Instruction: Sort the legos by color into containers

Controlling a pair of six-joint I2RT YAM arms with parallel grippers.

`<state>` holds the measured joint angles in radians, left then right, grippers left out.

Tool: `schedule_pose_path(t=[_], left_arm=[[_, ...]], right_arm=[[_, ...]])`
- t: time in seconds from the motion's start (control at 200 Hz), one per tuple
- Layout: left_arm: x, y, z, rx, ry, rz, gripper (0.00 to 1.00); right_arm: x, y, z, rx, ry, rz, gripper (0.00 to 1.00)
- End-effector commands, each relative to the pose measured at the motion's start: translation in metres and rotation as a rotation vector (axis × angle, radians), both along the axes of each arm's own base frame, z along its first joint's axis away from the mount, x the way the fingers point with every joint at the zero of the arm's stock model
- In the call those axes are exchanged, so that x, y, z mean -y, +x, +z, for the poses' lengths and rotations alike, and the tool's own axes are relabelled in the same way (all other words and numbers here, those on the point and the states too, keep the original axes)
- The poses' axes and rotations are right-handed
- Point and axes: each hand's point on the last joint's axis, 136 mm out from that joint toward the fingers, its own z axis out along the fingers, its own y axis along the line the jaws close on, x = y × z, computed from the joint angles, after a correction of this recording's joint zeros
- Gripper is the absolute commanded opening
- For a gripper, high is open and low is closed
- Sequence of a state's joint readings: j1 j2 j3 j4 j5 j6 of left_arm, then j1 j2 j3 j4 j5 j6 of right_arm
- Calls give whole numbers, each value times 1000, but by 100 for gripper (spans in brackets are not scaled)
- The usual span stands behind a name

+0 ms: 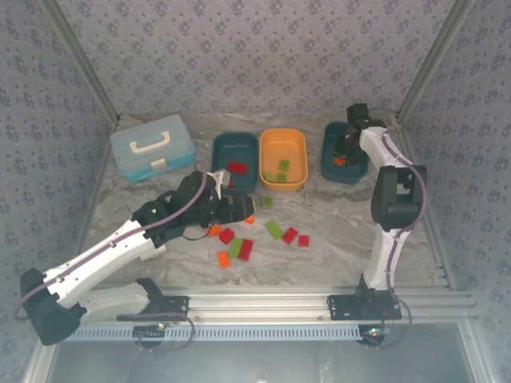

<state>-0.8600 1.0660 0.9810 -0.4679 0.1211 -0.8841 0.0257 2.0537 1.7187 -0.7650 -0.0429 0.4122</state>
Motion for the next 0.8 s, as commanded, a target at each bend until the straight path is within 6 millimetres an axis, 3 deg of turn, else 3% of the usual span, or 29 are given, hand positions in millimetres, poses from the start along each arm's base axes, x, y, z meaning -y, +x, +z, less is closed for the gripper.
schedule_pose_path(t=[0.0, 0.275, 0.485, 0.665, 0.794], left_arm=[[-1, 3, 17, 41, -23, 18, 75], [-2, 3, -4, 1, 59, 19, 75], [-3, 2, -21, -15, 130, 20, 74], [-8, 1, -26, -22, 184, 36, 74], [-10, -2, -33, -29, 226, 29, 74]], right_arm=[[-9, -4, -3, -56, 45, 44, 40], [-2, -8, -19, -90, 78, 18, 45], [-3, -7, -12, -81, 92, 22, 51], [-3, -5, 18, -25, 84, 25, 65], [-2, -4, 51, 35, 60, 25, 64]])
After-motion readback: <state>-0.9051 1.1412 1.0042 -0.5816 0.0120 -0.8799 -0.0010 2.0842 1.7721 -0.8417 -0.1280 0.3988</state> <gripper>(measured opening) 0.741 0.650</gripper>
